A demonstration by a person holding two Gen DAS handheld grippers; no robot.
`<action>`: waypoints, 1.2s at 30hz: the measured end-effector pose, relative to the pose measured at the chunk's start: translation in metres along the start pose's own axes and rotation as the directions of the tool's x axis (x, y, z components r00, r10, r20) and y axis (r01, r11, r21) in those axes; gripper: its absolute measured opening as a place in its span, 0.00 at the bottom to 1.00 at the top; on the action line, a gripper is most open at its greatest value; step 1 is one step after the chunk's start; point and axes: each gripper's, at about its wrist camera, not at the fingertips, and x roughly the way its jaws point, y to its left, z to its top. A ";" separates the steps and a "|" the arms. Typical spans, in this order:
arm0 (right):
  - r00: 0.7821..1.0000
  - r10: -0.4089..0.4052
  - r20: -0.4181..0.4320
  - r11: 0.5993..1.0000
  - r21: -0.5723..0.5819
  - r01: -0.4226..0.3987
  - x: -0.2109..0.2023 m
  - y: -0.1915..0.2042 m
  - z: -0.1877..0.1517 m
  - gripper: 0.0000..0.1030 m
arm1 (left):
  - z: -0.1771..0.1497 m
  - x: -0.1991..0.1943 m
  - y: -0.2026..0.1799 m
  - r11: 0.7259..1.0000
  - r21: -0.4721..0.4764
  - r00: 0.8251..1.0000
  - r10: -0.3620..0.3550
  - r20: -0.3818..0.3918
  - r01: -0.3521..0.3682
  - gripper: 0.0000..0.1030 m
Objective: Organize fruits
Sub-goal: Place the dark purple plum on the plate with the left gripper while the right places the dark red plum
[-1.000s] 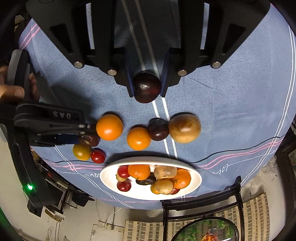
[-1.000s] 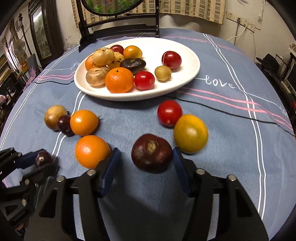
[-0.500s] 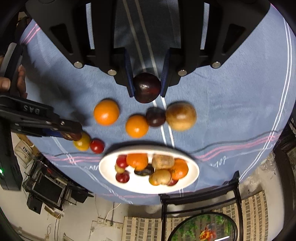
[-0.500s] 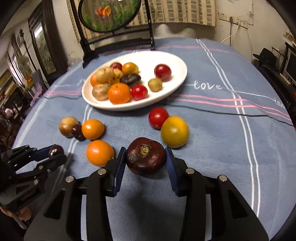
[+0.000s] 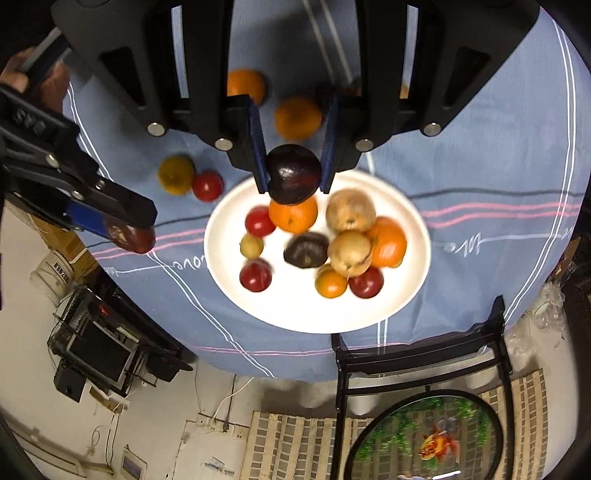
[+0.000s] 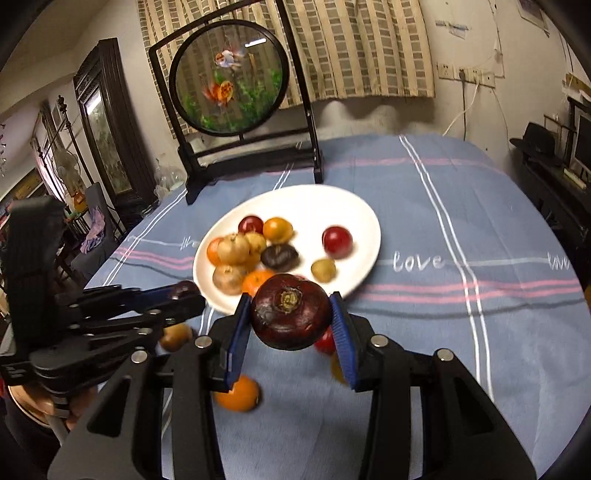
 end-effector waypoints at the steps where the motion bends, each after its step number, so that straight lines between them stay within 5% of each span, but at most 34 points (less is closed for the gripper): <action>1: 1.000 -0.002 -0.001 1.000 0.001 0.002 0.003 -0.002 0.004 0.41 | 0.003 0.004 -0.002 1.000 0.001 1.000 -0.002 -0.004 0.002 0.28; 15: 0.996 -0.024 -0.088 1.000 0.002 0.024 0.072 -0.029 0.033 0.41 | 0.034 0.064 -0.008 0.997 0.003 0.996 0.071 -0.048 -0.071 0.28; 31: 0.988 0.029 -0.152 0.999 0.019 -0.026 0.132 -0.018 0.045 0.43 | 0.031 0.070 -0.008 0.991 0.008 0.991 0.131 -0.029 -0.131 0.28; 36: 0.992 0.035 -0.121 0.998 0.065 -0.027 0.133 -0.021 0.048 0.55 | 0.034 0.074 -0.007 0.992 -0.015 0.992 0.124 -0.024 -0.125 0.30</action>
